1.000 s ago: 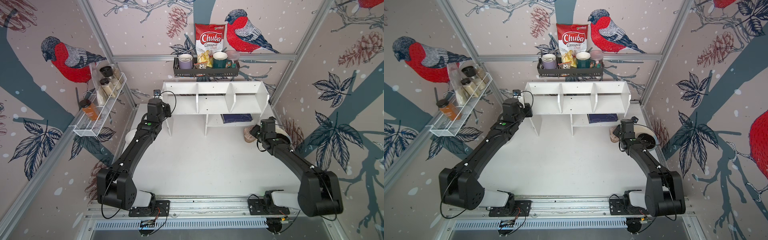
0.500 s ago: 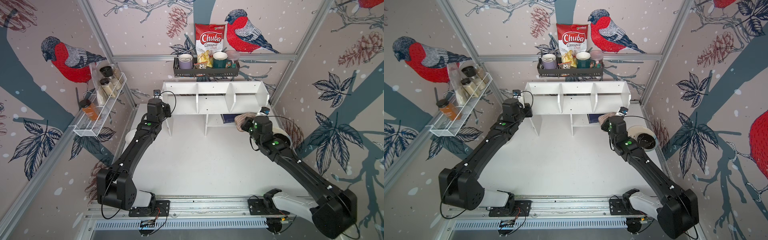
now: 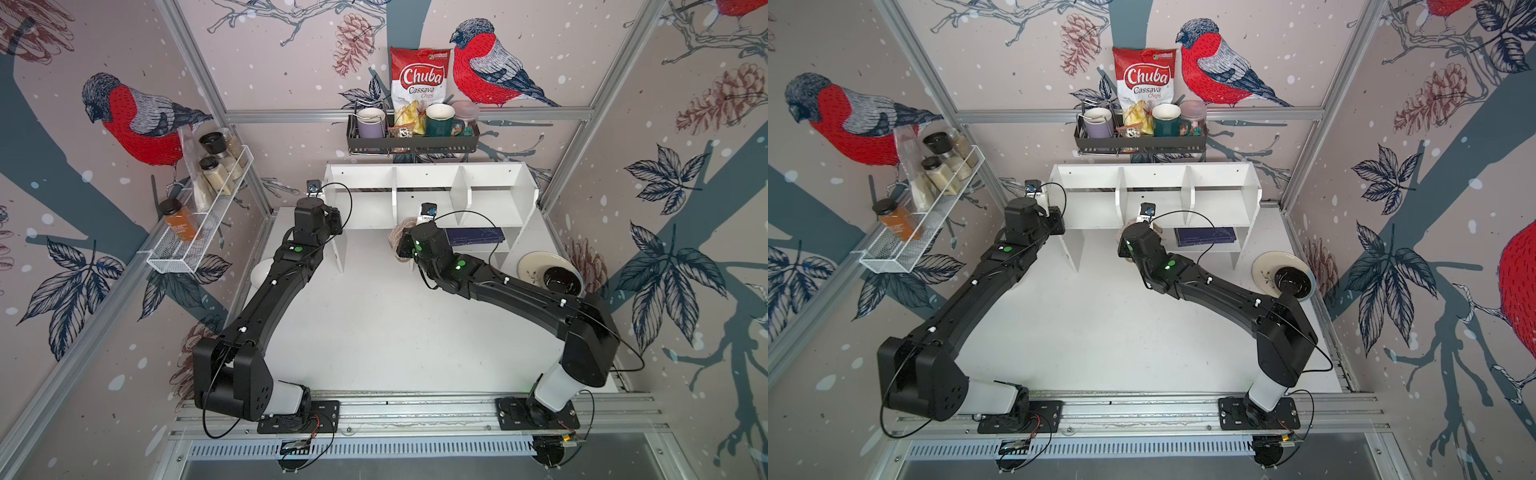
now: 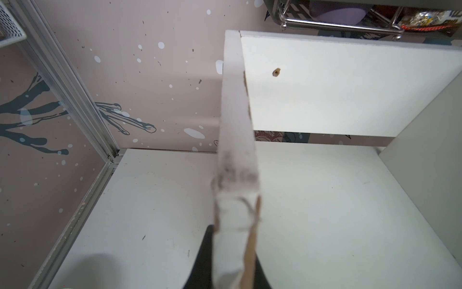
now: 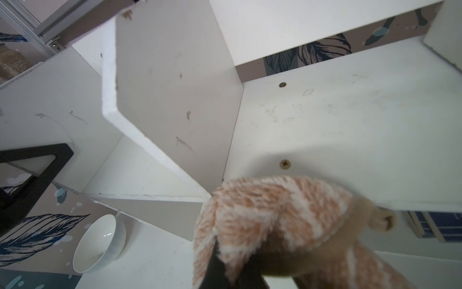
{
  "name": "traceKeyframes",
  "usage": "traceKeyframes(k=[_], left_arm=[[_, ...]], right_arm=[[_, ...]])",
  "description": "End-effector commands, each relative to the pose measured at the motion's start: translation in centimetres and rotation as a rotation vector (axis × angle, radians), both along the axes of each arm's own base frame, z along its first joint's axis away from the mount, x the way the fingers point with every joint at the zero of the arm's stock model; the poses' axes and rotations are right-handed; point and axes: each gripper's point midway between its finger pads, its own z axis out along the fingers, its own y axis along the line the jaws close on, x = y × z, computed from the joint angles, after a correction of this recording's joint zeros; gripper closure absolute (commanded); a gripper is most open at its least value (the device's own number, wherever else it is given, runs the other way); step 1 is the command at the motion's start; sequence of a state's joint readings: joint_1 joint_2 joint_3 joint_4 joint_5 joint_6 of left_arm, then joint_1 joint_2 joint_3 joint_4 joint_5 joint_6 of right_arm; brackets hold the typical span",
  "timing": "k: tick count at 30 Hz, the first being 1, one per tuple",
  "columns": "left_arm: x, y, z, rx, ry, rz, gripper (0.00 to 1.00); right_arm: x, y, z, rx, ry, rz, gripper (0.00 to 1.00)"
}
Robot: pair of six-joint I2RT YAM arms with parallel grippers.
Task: Wipe the bookshelf clean with a cloth
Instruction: Wipe the dust from the shelf.
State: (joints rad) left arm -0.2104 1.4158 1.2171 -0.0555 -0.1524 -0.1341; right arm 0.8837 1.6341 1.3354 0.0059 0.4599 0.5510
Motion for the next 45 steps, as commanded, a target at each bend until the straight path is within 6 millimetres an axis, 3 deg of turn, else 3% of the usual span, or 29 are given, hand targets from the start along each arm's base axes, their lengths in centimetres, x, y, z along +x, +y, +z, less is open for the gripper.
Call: traceKeyframes(k=[1,3,5,8,12,15,21,25,27,30,36,40,42,45], left_arm=[[-0.7,-0.8,-2.6,-0.078,0.105,-0.022,1.0],[-0.7,-0.8,-2.7,-0.079,0.106,-0.024,1.0],[-0.7,-0.9,-2.6,-0.082,0.106,-0.026,1.0],[-0.6,-1.0,-2.4,-0.086,0.103,-0.028,1.0],[-0.7,-0.8,-2.4,-0.078,0.101,-0.023,1.0],[-0.6,-0.9,-2.5,-0.079,0.103,-0.024,1.0],[-0.6,-1.0,-2.5,-0.09,0.105,-0.031,1.0],[-0.6,-1.1,-2.4,-0.098,0.102,-0.036,1.0],[-0.7,-1.1,-2.2,-0.1,0.098,-0.036,1.0],[-0.8,-1.1,-2.0,-0.104,0.094,-0.037,1.0],[-1.0,-1.1,-1.6,-0.104,0.082,-0.04,1.0],[-1.1,-0.9,-1.3,-0.098,0.078,-0.037,1.0],[-1.1,-1.0,-1.4,-0.099,0.078,-0.038,1.0],[-1.1,-1.1,-1.4,-0.106,0.079,-0.041,1.0]], right_arm=[[0.9,-5.6,1.2,0.028,-0.024,-0.142,1.0],[0.8,-10.8,0.8,0.052,-0.013,-0.231,1.0],[0.7,-13.6,0.4,0.084,-0.004,-0.265,1.0],[0.7,-13.8,0.2,0.088,0.0,-0.243,1.0],[0.9,-8.8,1.2,0.08,-0.018,-0.14,1.0],[0.4,-3.0,2.2,0.095,-0.042,-0.032,1.0],[-0.7,8.9,1.8,0.158,-0.011,0.168,1.0],[-0.4,13.6,2.3,0.194,-0.016,0.219,1.0],[-0.1,15.2,2.3,0.206,-0.017,0.235,1.0],[-0.1,17.3,1.0,0.212,-0.008,0.249,1.0],[-0.5,21.0,-7.0,0.191,0.105,0.27,1.0],[-1.3,21.1,-11.7,0.18,0.183,0.256,1.0],[-1.5,21.0,-12.1,0.175,0.193,0.261,1.0],[-1.3,20.8,-9.6,0.183,0.153,0.27,1.0]])
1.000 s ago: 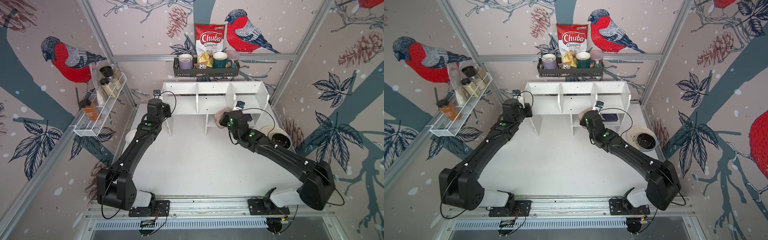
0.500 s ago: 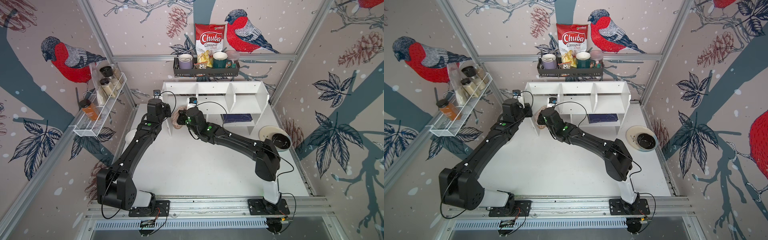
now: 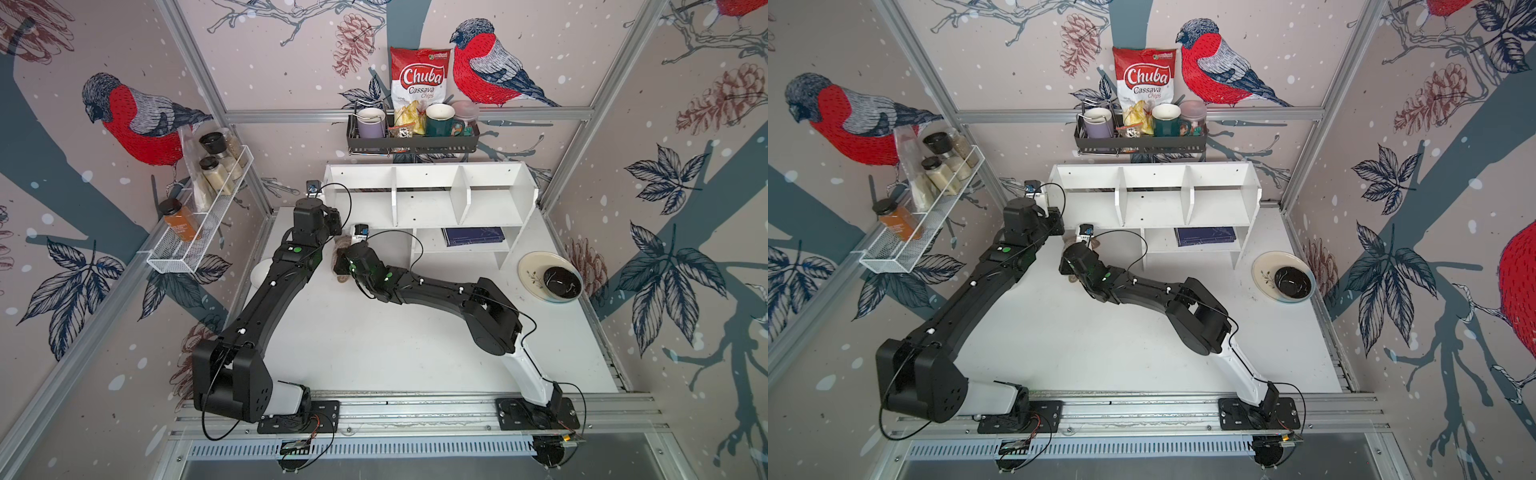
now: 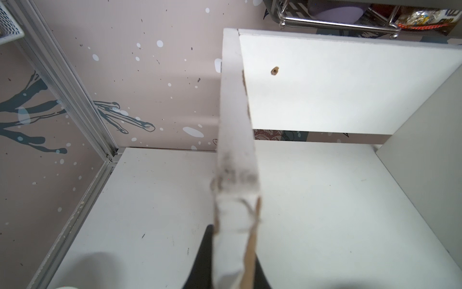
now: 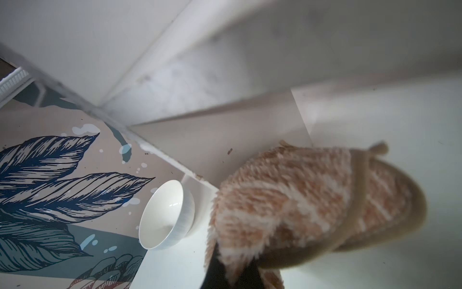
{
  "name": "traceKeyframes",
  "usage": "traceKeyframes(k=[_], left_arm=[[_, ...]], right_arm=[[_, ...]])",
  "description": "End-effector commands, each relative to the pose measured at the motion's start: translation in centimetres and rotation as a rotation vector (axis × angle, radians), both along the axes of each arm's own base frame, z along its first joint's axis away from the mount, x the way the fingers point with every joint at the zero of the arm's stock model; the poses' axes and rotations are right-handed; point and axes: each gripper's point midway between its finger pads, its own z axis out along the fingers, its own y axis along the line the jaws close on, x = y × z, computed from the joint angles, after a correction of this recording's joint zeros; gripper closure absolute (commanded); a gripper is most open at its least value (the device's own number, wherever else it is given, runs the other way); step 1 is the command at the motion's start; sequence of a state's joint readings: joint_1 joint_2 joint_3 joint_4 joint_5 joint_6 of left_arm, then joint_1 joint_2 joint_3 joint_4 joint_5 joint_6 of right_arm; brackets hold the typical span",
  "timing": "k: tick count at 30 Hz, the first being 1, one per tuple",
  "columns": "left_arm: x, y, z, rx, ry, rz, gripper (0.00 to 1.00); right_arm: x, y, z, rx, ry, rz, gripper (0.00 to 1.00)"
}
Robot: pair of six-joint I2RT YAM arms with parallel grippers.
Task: Wipe the bookshelf clean with a cloth
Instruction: Wipe the dust from the shelf.
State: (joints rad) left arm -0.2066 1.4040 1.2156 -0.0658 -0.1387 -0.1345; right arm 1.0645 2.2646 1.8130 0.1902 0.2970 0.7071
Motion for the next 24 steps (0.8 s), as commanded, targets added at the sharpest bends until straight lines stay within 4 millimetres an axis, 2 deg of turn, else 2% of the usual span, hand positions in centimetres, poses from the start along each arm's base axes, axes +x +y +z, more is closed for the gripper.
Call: traceKeyframes(k=[1,5,7,10,12,14,17,20,22,24], left_arm=[[-0.8,-1.1,-1.6,-0.103,0.078,-0.034,1.0],[-0.8,-1.0,-1.4,-0.103,0.074,-0.032,1.0],[-0.9,-1.0,-1.4,-0.103,0.073,-0.03,1.0],[-0.8,-1.1,-1.4,-0.109,0.073,-0.032,1.0],[-0.8,-1.2,-1.4,-0.111,0.074,-0.036,1.0],[-0.8,-1.2,-1.5,-0.112,0.076,-0.036,1.0],[-0.8,-1.2,-1.5,-0.11,0.076,-0.037,1.0],[-0.8,-1.2,-1.6,-0.11,0.077,-0.035,1.0],[-0.8,-1.2,-1.6,-0.109,0.075,-0.036,1.0],[-0.8,-1.2,-1.5,-0.11,0.075,-0.036,1.0]], right_arm=[[0.1,-0.7,1.1,0.007,0.031,-0.008,1.0],[0.1,-1.1,5.9,0.067,-0.032,-0.006,1.0],[-0.2,-1.3,7.7,0.083,-0.068,-0.009,1.0],[-1.1,-1.0,8.8,0.081,-0.112,-0.005,1.0],[-1.1,-0.5,7.4,0.061,-0.093,-0.008,1.0],[-0.9,-0.2,4.8,0.054,-0.04,-0.005,1.0],[-1.2,0.4,-0.3,0.009,0.038,0.006,1.0],[-1.5,0.3,-5.0,-0.038,0.111,0.009,1.0],[-1.3,-0.3,-6.9,-0.05,0.154,0.006,1.0],[-1.5,-0.7,-8.1,-0.054,0.192,0.019,1.0]])
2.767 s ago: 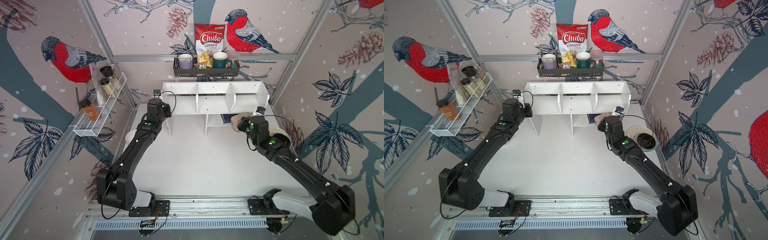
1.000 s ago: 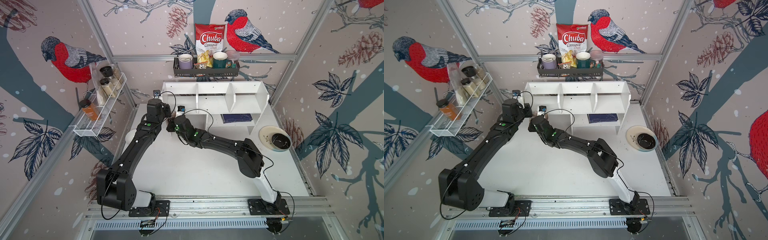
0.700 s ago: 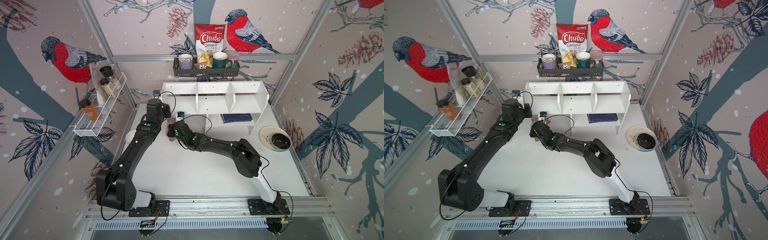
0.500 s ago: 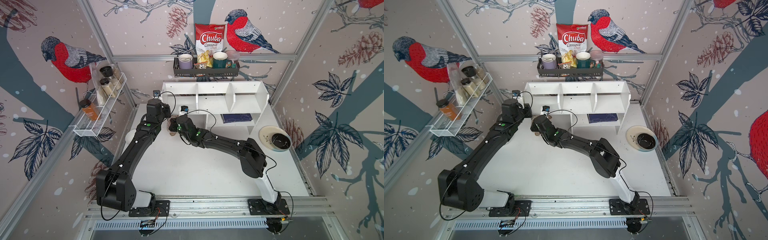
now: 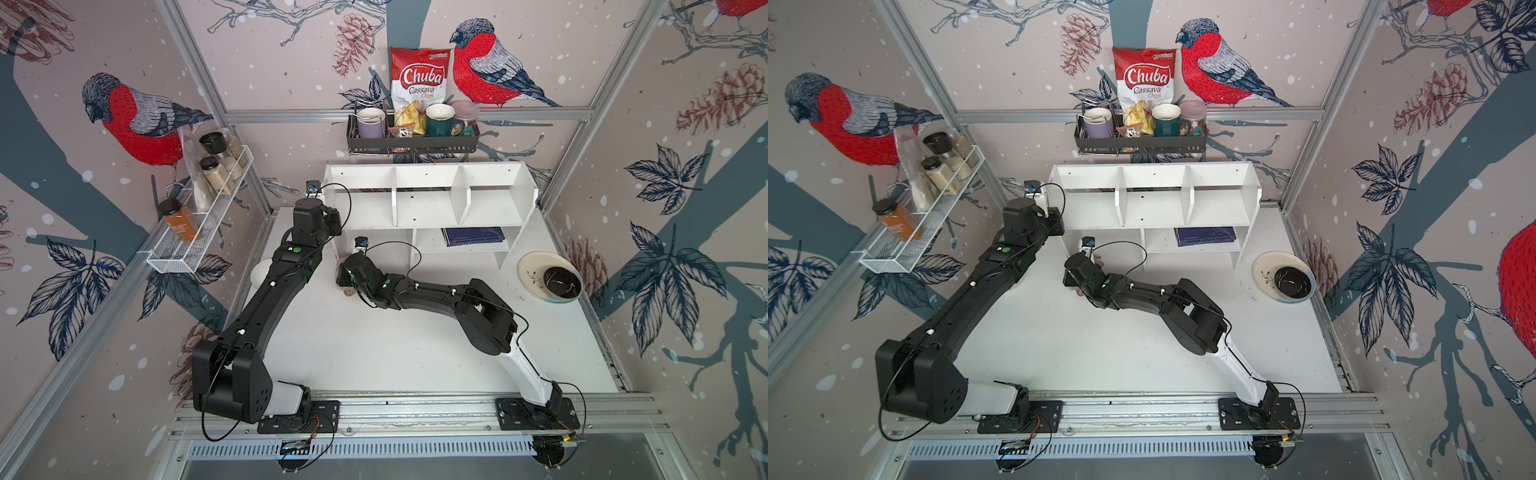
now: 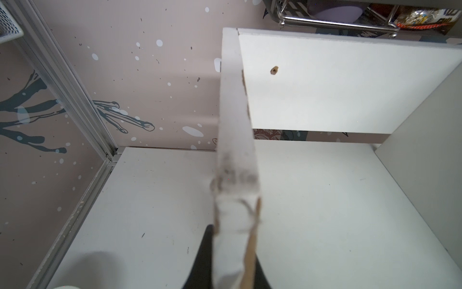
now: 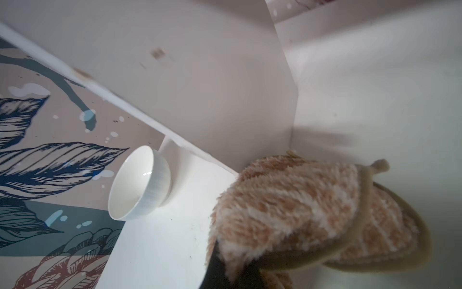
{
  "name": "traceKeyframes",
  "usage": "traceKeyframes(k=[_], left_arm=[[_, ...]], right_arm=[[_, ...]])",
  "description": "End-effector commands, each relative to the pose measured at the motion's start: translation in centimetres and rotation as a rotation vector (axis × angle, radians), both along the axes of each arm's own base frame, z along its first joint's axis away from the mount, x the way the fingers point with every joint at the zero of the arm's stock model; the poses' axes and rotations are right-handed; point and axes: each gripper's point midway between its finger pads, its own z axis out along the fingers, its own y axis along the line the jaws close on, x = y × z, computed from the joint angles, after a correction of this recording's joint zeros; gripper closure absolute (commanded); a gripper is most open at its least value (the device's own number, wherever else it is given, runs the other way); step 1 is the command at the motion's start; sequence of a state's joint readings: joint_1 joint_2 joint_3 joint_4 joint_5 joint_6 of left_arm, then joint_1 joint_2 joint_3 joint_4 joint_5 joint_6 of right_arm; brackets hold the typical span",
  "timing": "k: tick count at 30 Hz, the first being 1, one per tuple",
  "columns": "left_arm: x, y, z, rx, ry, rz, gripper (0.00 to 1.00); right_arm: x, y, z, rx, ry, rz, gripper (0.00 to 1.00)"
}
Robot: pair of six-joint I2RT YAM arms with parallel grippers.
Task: Wipe the bookshelf clean with a cloth
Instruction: Wipe the dust from the shelf.
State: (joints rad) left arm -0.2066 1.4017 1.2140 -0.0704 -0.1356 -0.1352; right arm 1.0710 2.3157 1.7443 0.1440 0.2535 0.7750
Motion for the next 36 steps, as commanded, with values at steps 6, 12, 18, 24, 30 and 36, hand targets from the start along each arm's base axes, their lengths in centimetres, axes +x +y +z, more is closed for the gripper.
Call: traceKeyframes(k=[6,12,18,24,30,36], left_arm=[[-0.7,-1.1,-1.6,-0.103,0.075,-0.031,1.0],[-0.6,-1.2,-1.9,-0.105,0.081,-0.039,1.0],[-0.6,-1.2,-1.9,-0.104,0.083,-0.038,1.0],[-0.6,-1.3,-1.9,-0.1,0.082,-0.041,1.0],[-0.6,-1.2,-1.9,-0.095,0.084,-0.04,1.0],[-0.6,-1.2,-1.9,-0.093,0.081,-0.038,1.0]], right_arm=[[-0.6,-4.9,3.8,-0.01,-0.023,-0.02,1.0],[-0.3,-15.4,11.4,-0.141,-0.174,-0.149,1.0],[1.2,-29.8,17.3,-0.264,-0.183,-0.386,1.0],[2.4,-40.2,23.1,-0.232,-0.196,-0.588,1.0],[6.2,-43.9,23.5,-0.203,-0.1,-0.634,1.0],[9.4,-43.8,20.2,-0.248,-0.014,-0.602,1.0]])
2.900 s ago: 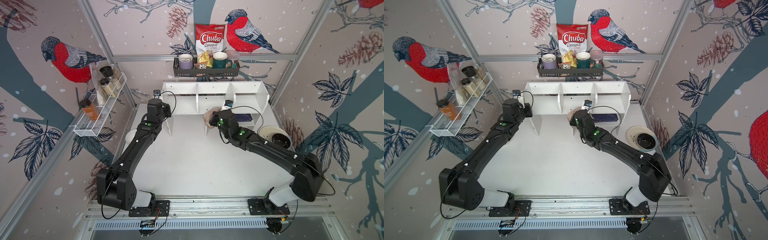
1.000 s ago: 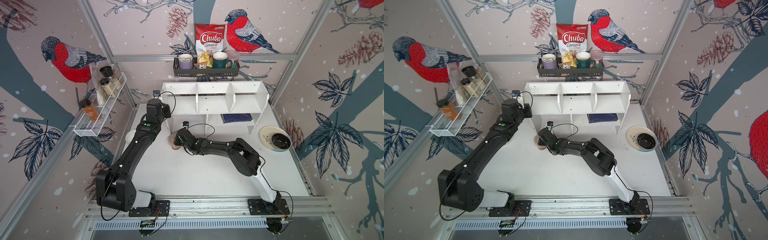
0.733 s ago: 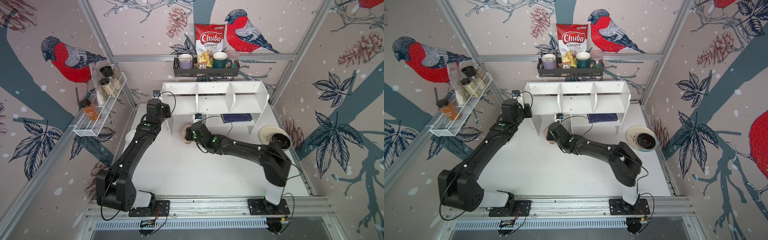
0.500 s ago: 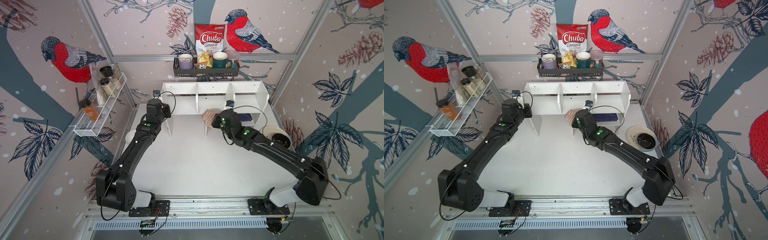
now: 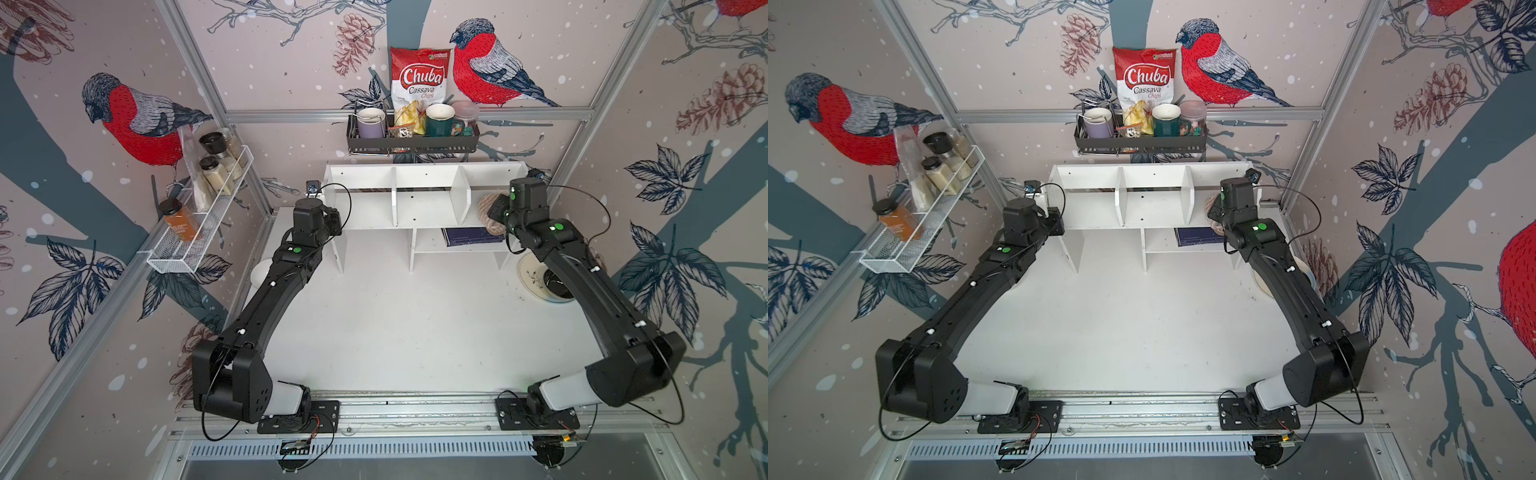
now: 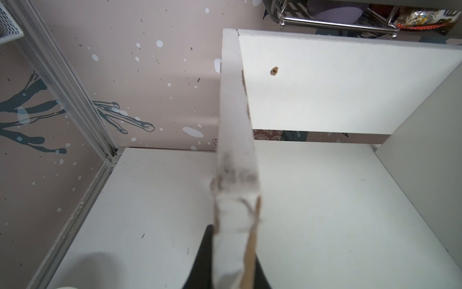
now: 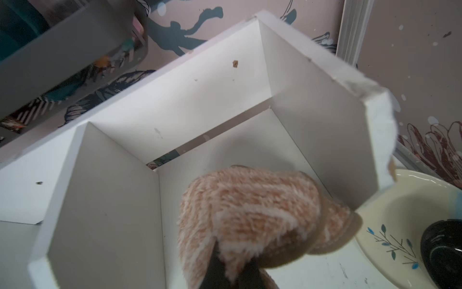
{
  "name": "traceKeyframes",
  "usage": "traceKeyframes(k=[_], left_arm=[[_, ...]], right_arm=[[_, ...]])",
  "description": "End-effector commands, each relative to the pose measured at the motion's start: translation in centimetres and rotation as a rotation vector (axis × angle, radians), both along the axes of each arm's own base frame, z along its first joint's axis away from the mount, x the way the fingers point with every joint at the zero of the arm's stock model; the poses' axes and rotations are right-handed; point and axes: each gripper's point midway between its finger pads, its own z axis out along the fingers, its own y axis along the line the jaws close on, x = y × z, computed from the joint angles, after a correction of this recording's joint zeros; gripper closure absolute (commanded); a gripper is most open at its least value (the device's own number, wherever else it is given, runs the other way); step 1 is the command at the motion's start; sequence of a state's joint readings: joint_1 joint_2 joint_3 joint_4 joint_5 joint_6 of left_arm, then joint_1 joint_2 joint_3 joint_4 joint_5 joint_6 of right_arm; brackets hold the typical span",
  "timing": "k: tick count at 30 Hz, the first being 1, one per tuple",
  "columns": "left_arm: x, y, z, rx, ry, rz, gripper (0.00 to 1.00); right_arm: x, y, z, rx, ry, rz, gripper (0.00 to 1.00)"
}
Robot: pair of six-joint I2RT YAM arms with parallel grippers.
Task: Wipe the bookshelf clean with a cloth
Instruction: Wipe the dust from the shelf.
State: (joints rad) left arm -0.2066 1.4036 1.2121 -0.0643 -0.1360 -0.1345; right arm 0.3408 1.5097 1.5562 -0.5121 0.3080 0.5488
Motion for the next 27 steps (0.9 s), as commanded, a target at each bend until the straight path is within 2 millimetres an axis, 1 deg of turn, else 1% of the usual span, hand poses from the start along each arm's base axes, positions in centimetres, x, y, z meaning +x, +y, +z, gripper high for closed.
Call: traceKeyframes(k=[1,2,4,5,7,8,9,11,13,14,15,16,18,19,20,22,24,25,27], left_arm=[[-0.7,-1.2,-1.8,-0.093,0.084,-0.039,1.0],[-0.7,-1.1,-1.9,-0.093,0.085,-0.038,1.0],[-0.7,-1.1,-1.8,-0.093,0.083,-0.038,1.0],[-0.7,-1.1,-1.9,-0.092,0.084,-0.038,1.0],[-0.7,-1.1,-1.9,-0.091,0.084,-0.038,1.0],[-0.7,-1.1,-1.8,-0.092,0.084,-0.039,1.0],[-0.7,-1.2,-1.9,-0.092,0.085,-0.041,1.0],[-0.7,-1.2,-1.9,-0.092,0.086,-0.04,1.0],[-0.7,-1.2,-1.9,-0.094,0.086,-0.041,1.0],[-0.7,-1.2,-1.8,-0.092,0.086,-0.041,1.0],[-0.7,-1.2,-1.8,-0.092,0.083,-0.04,1.0],[-0.7,-1.1,-1.8,-0.092,0.085,-0.039,1.0],[-0.7,-1.2,-1.9,-0.091,0.086,-0.04,1.0],[-0.7,-1.2,-1.9,-0.091,0.087,-0.04,1.0],[-0.7,-1.2,-1.9,-0.092,0.087,-0.04,1.0],[-0.7,-1.2,-1.9,-0.093,0.085,-0.042,1.0],[-0.7,-1.2,-1.8,-0.094,0.084,-0.044,1.0],[-0.7,-1.3,-1.9,-0.095,0.087,-0.048,1.0],[-0.7,-1.4,-1.9,-0.096,0.087,-0.054,1.0]], right_arm=[[0.4,1.0,-2.1,0.003,0.076,0.064,0.99],[0.6,1.1,-2.8,-0.003,0.097,0.065,0.94],[0.6,1.0,-4.0,-0.022,0.142,0.065,0.77],[0.4,0.8,-4.2,-0.035,0.158,0.058,0.68],[0.0,0.1,-4.4,-0.059,0.174,0.036,0.52],[-0.3,-0.2,-4.5,-0.069,0.178,0.027,0.42],[-0.5,-0.4,-4.4,-0.078,0.179,0.024,0.36],[-1.0,-0.8,-4.5,-0.092,0.18,0.018,0.33],[-1.4,-0.9,-4.5,-0.106,0.185,0.023,0.33],[-1.4,-0.9,-4.8,-0.112,0.195,0.026,0.32],[-1.4,-0.8,-5.1,-0.112,0.203,0.033,0.33],[-1.3,-0.5,-5.4,-0.108,0.206,0.046,0.38],[-0.8,0.4,-5.8,-0.086,0.215,0.075,0.56],[-0.5,0.8,-5.8,-0.073,0.216,0.088,0.68],[-0.1,1.3,-5.6,-0.058,0.212,0.099,0.77],[1.0,2.0,-5.2,-0.032,0.2,0.114,0.89],[2.2,2.4,-4.1,-0.022,0.171,0.118,0.98],[2.8,2.6,-3.1,-0.022,0.148,0.12,1.0],[3.9,2.7,-1.2,-0.017,0.101,0.117,1.0]])
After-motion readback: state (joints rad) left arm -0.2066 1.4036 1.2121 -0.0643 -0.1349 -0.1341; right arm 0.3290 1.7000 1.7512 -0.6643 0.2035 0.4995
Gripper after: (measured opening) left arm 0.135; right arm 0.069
